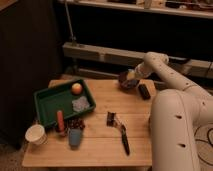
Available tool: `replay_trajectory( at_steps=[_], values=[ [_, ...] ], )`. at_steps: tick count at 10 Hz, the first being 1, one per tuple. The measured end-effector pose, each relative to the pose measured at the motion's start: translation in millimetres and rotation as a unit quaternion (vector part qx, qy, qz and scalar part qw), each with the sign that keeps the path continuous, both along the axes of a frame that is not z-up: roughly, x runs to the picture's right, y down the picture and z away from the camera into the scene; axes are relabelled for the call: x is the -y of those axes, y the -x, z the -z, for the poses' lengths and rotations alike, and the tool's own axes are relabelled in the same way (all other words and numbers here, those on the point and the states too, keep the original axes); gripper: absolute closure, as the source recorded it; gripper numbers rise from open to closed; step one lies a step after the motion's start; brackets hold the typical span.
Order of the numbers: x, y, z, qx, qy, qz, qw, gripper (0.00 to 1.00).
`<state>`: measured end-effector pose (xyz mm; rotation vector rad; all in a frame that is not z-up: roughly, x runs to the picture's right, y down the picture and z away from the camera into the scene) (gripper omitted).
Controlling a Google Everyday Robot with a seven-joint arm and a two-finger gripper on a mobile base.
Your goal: Wipe purple bowl with sponge
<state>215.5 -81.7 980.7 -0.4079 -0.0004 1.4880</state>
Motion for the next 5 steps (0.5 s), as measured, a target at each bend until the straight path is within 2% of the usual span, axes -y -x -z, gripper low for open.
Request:
replay_trajectory(
  at_steps=[2,5],
  values=[
    [9,-9,-1.8,-0.010,-0.003,-0.005,0.9999,1.00],
    [20,-7,-6.8,-0.016,-0.002,-0.005,0.9999,1.00]
  ],
)
